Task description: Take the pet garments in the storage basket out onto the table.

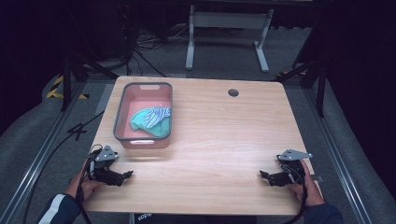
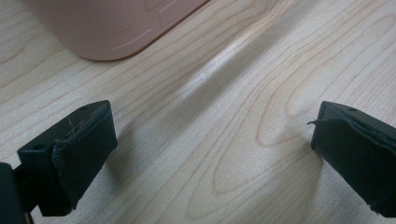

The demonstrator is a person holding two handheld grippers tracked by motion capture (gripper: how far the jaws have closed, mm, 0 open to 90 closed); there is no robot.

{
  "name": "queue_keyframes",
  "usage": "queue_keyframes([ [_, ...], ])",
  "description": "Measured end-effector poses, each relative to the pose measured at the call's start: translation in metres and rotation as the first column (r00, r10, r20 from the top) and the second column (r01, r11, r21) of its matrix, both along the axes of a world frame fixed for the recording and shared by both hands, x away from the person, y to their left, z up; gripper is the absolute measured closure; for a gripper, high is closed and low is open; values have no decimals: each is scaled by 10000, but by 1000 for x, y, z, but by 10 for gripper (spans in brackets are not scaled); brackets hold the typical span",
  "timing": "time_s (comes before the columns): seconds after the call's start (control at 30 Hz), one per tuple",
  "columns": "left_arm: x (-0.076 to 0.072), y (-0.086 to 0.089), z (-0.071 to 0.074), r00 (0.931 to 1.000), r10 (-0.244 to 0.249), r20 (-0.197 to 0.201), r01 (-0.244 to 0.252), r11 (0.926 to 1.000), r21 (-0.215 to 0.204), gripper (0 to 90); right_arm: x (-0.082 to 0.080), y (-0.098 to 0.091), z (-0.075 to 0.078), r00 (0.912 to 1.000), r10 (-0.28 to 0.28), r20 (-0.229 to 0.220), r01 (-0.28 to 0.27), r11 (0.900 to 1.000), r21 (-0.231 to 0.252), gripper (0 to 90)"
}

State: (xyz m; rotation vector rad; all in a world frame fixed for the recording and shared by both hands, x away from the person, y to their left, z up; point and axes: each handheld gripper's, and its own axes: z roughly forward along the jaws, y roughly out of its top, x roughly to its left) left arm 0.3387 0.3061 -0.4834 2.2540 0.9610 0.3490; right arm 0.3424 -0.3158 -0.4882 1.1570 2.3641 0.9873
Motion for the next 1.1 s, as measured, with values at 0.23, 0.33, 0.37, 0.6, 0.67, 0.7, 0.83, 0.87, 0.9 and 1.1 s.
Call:
queue_keyframes([
  [0.23, -1, 0, 0, 10000, 63, -29, -63, 10000, -11, 3, 1, 0, 0, 10000, 2, 3, -2, 10000, 27, 0],
  [0.33, -1, 1, 1, 10000, 60, -63, -60, 10000, 43, 4, 1, 0, 0, 10000, -5, 1, 5, 10000, 31, 0],
  [0.37, -1, 1, 1, 10000, 54, -41, -54, 10000, 36, 5, 1, 0, 0, 10000, -7, 6, 7, 10000, 23, 1],
  [0.6, -4, 3, 9, 9972, 735, -126, -730, 9966, 389, 160, 0, 0, 0, 10000, -17, -1, 17, 10000, 28, 1],
  [0.67, -6, 3, 12, 9979, 641, -126, -632, 9961, 609, 163, 0, 0, 0, 10000, -6, 8, 6, 10000, 3, 1],
  [0.7, -6, 3, 12, 9979, 641, -126, -632, 9961, 609, 151, 0, 0, 0, 10000, -6, 8, 6, 10000, 3, 1],
  [0.83, -8, 5, 19, 9994, 324, -111, -318, 9982, 515, 152, 0, 0, 0, 10000, -18, 3, 18, 10000, 21, 1],
  [0.87, -9, 6, 22, 9996, 287, -40, -285, 9988, 405, 169, 0, 0, 0, 10000, -8, 7, 8, 10000, 7, 1],
  [0.9, -9, 7, 24, 9998, 206, -41, -204, 9985, 504, 172, 0, 0, 0, 10000, -5, 6, 5, 10000, 3, 1],
  [1.1, -11, 7, 36, 9987, 318, 400, -338, 9982, 496, 175, 0, 0, 0, 10000, -8, 6, 8, 10000, 5, 1],
])
